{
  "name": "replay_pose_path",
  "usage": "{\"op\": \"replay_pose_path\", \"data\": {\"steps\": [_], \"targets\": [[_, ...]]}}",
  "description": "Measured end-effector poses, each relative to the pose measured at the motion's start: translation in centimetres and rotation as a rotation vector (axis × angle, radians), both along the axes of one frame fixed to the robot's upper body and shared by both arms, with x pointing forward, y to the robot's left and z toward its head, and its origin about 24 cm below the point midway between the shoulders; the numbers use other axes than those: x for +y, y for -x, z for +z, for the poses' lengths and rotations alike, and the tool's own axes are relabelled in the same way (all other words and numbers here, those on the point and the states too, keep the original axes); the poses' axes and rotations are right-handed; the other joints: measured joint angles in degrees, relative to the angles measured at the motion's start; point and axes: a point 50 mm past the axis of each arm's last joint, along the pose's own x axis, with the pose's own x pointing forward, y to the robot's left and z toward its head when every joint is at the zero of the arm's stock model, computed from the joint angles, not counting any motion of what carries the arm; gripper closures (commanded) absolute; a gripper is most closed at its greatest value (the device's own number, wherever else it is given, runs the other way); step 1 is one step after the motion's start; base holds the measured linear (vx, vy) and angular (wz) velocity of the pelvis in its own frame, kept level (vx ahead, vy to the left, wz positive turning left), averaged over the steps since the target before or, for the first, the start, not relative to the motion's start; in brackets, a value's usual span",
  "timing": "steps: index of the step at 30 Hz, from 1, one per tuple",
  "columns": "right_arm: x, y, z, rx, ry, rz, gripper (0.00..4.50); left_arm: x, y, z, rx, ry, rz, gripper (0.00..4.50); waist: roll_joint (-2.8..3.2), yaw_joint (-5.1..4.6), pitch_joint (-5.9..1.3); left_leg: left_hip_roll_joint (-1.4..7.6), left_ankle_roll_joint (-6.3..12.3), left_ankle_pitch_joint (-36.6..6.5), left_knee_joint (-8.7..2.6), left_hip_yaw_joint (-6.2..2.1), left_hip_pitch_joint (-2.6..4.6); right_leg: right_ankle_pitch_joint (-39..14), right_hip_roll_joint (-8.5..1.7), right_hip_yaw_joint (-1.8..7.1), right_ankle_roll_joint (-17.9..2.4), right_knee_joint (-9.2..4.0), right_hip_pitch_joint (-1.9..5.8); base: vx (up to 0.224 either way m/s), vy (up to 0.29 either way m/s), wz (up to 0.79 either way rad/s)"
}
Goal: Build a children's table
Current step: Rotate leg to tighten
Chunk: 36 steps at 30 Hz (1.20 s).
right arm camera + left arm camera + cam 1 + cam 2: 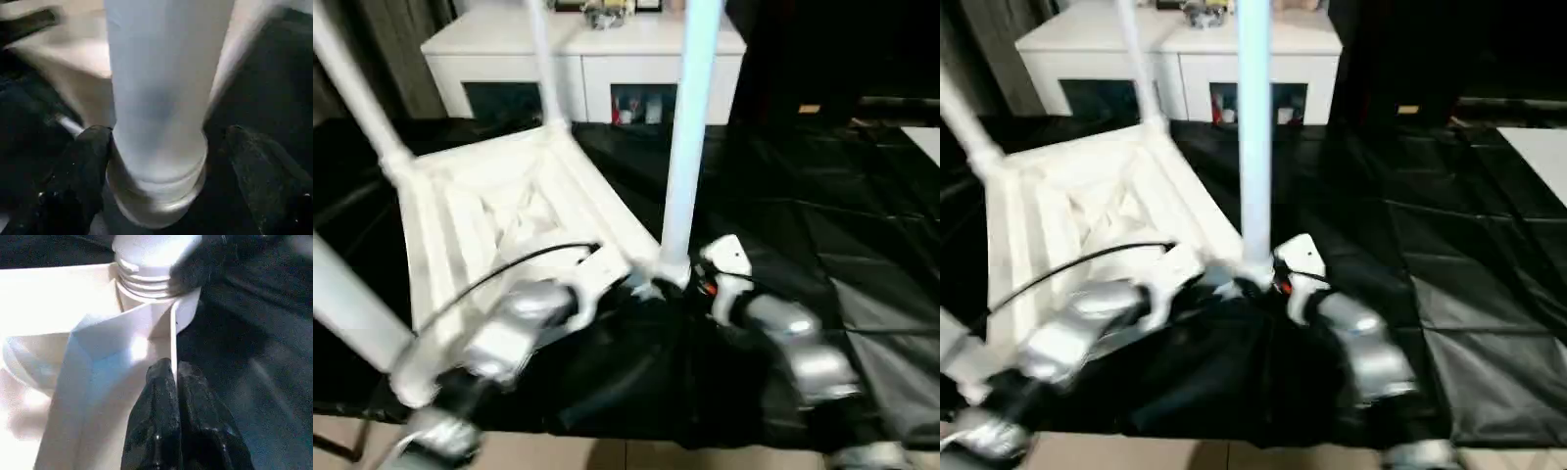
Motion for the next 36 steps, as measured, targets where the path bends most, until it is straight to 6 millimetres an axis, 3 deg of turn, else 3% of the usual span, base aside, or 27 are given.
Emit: {"op": "replay_pose_path", "data": {"steps": [7,13,24,28,36], "targets": [[-0.3,2.1,0.4,0.055,0.033,0.276,0.62,0.8,2.2,0.5,0.095,-0.024,-0.157,4.5,-0.23,1.4,0.09,-0.02,0.58,-0.08,0.33,0.09,-0.34,-0.01,-0.09,-0.03,-0.05,-0.06,-0.1,0.0,0.0,0.0],[-0.1,2.2,0.2,0.071,0.032,0.287,0.78,0.8,2.3,0.4,0.107,-0.028,-0.162,4.5,-0.47,1.13,0.19,-0.01,0.23,-0.16,0.43,0.14,-0.13,0.16,-0.11,0.04,-0.31,0.01,0.07,0.0,0.0,0.0],[0.4,2.4,-0.1,0.092,0.024,0.307,1.76,0.9,2.3,0.4,0.116,-0.036,-0.154,4.5,-0.63,1.07,0.16,-0.01,0.23,-0.15,0.43,0.17,0.02,0.17,-0.1,0.06,-0.32,0.03,0.15,0.0,0.0,0.0],[0.9,1.9,-0.7,0.089,-0.005,0.22,1.86,1.0,1.9,0.3,0.098,-0.045,-0.103,4.5,-0.73,0.76,0.15,-0.02,0.18,-0.14,0.43,0.2,0.36,0.17,-0.1,0.16,-0.33,0.23,0.29,0.0,0.0,0.0],[1.9,-0.5,-1.8,0.072,-0.058,-0.176,1.88,-0.8,-0.6,-0.5,0.038,-0.006,0.124,4.5,-0.91,-0.87,0.2,-0.03,-0.07,-0.01,0.36,0.14,0.7,0.23,-0.11,0.13,-0.42,0.19,0.25,-0.013,0.0,-0.01]]}}
